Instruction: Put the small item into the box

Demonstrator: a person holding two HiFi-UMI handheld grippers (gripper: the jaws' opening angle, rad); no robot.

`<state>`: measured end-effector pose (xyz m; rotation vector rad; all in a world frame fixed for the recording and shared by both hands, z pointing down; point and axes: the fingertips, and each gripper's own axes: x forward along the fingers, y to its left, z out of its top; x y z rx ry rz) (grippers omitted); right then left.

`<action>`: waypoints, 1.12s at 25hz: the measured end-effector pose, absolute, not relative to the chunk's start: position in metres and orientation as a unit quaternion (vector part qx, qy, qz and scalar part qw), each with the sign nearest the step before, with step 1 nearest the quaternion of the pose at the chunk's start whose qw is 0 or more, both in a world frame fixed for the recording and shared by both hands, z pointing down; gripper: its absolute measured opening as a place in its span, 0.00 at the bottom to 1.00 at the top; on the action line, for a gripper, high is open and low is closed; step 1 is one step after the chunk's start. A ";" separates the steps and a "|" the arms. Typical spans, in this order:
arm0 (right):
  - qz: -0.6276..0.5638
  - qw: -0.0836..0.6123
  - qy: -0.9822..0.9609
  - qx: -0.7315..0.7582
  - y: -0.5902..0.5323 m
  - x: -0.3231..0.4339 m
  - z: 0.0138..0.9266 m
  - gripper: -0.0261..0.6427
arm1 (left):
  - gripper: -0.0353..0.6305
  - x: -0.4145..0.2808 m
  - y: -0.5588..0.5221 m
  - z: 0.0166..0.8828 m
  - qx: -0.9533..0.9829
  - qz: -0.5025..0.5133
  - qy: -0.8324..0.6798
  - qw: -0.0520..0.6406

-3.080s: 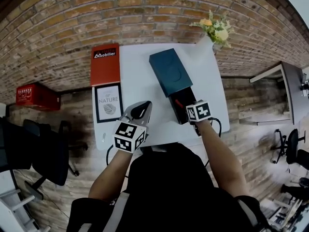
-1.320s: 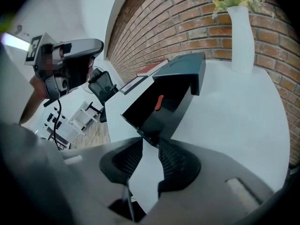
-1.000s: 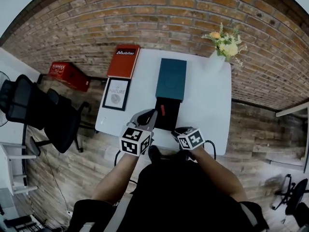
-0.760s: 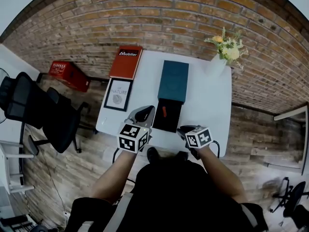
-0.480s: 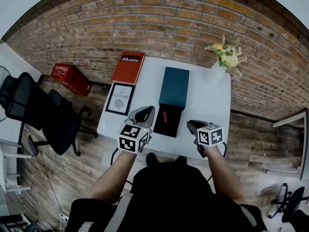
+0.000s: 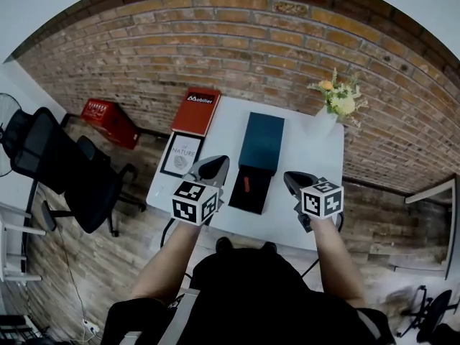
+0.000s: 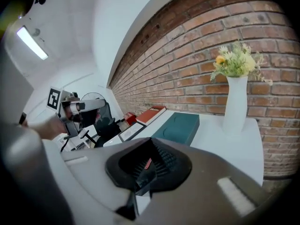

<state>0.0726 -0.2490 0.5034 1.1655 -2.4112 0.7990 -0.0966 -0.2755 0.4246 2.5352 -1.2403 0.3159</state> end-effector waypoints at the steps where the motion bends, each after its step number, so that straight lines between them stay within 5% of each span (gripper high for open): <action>1: 0.273 0.172 -0.853 0.411 -0.251 0.071 0.497 0.04 | 0.06 -0.097 -0.276 0.420 0.883 0.105 -0.432 0.150; 16: 0.152 0.109 -0.880 0.436 -0.270 0.068 0.399 0.04 | 0.06 -0.100 -0.288 0.377 0.889 0.093 -0.434 0.117; 28: 0.031 -0.022 -0.886 0.461 -0.226 0.081 0.307 0.04 | 0.06 -0.121 -0.268 0.328 0.878 0.043 -0.471 0.069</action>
